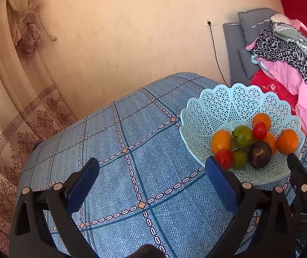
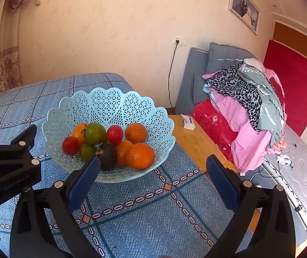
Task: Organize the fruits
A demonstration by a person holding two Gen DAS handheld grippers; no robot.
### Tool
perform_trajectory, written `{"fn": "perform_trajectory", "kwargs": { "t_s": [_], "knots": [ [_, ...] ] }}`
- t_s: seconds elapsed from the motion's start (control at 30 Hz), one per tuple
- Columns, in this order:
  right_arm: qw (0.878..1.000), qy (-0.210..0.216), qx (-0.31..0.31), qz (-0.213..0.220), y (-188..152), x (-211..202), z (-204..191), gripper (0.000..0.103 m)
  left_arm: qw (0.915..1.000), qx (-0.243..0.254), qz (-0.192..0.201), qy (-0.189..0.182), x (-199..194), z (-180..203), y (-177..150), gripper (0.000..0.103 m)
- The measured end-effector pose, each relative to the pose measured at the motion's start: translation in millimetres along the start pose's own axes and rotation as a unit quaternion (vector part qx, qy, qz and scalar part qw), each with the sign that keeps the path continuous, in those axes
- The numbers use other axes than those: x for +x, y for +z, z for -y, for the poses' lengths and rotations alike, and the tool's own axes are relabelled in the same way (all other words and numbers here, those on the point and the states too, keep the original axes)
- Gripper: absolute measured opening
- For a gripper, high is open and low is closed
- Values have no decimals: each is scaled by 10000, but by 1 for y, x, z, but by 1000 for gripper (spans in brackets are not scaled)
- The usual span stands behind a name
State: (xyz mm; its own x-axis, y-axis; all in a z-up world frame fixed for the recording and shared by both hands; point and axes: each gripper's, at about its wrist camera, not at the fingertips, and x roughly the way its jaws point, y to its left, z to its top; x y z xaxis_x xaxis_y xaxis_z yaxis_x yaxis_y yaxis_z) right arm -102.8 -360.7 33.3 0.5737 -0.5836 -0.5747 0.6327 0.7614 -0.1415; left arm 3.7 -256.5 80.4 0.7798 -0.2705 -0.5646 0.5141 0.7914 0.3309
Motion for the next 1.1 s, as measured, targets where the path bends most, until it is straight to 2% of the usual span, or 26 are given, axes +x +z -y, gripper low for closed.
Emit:
{"fn": "perform_trajectory", "kwargs": {
  "t_s": [0.83,1.0,1.1],
  "knots": [
    [10000,46,20,-28,-3,1,-3,100,9999,4,138,59,-6,0,2,98],
    [9997,220,28,-37,-5,-5,-7,100,9998,-187,34,65,-10,-8,4,98],
    [9993,371,45,-61,-6,-9,-13,100,9992,-385,-104,-55,-14,-19,-3,98]
  ]
}}
